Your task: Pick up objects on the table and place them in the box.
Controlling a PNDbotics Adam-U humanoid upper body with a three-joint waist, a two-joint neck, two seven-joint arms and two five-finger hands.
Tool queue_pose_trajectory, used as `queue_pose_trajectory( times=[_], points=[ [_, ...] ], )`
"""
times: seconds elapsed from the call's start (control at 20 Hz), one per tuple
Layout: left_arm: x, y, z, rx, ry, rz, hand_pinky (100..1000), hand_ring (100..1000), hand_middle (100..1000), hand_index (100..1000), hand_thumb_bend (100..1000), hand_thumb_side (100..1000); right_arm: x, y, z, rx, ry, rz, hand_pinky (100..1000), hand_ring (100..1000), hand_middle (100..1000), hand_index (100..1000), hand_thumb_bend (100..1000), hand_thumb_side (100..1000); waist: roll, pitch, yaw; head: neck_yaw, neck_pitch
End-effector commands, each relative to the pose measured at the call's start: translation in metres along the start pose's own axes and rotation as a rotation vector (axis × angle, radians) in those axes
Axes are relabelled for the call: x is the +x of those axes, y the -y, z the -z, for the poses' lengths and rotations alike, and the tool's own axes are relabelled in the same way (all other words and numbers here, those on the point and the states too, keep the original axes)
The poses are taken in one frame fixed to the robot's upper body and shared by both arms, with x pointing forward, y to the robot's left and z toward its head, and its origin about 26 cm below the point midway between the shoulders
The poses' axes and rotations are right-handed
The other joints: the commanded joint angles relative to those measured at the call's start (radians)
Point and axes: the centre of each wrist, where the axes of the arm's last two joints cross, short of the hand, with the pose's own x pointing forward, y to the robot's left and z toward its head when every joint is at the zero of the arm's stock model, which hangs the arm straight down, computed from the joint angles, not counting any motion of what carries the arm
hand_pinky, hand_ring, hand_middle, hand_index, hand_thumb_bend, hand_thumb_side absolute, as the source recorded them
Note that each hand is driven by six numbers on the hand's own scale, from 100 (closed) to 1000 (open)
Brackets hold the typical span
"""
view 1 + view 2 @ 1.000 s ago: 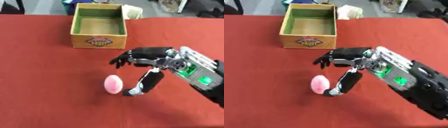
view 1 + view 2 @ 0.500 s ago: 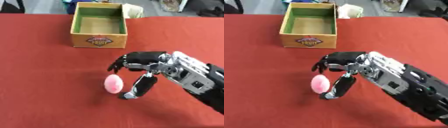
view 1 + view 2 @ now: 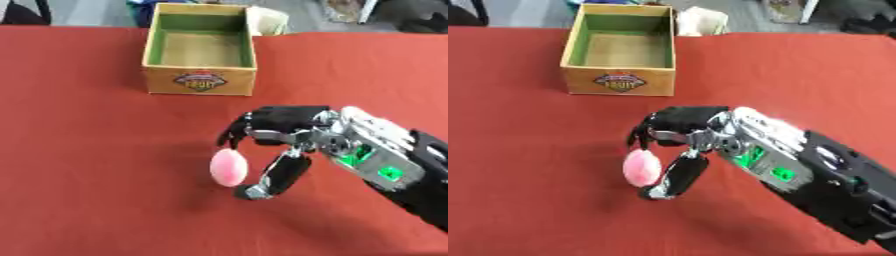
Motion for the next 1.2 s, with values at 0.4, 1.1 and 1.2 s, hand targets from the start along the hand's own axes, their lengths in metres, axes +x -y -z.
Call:
queue_pose_trajectory(
  times=[0.4, 1.1, 1.2],
  points=[
    [0.007, 0.003, 0.003, -0.017, 0.018, -0.021, 488, 482, 361, 507, 100, 685, 0.006, 0.004, -0.002, -0.004, -0.021, 0.000, 720, 796, 650, 878, 320, 448, 0.003, -0.010, 0.002, 0.000, -0.013],
    [0.006, 0.003, 0.002, -0.020, 0.015, -0.022, 489, 483, 361, 502, 100, 685, -0.004, -0.005, 0.017, 0.031, -0.064, -0.006, 723, 801, 654, 925, 305, 413, 0.004, -0.009, 0.009, -0.003, -0.019],
    [0.006, 0.003, 0.002, -0.021, 0.013, -0.023, 489, 483, 361, 501, 100, 685, -0.007, -0.007, 0.020, 0.030, -0.080, -0.013, 724, 802, 655, 934, 306, 414, 0.004, -0.008, 0.009, -0.004, -0.020]
  ],
)
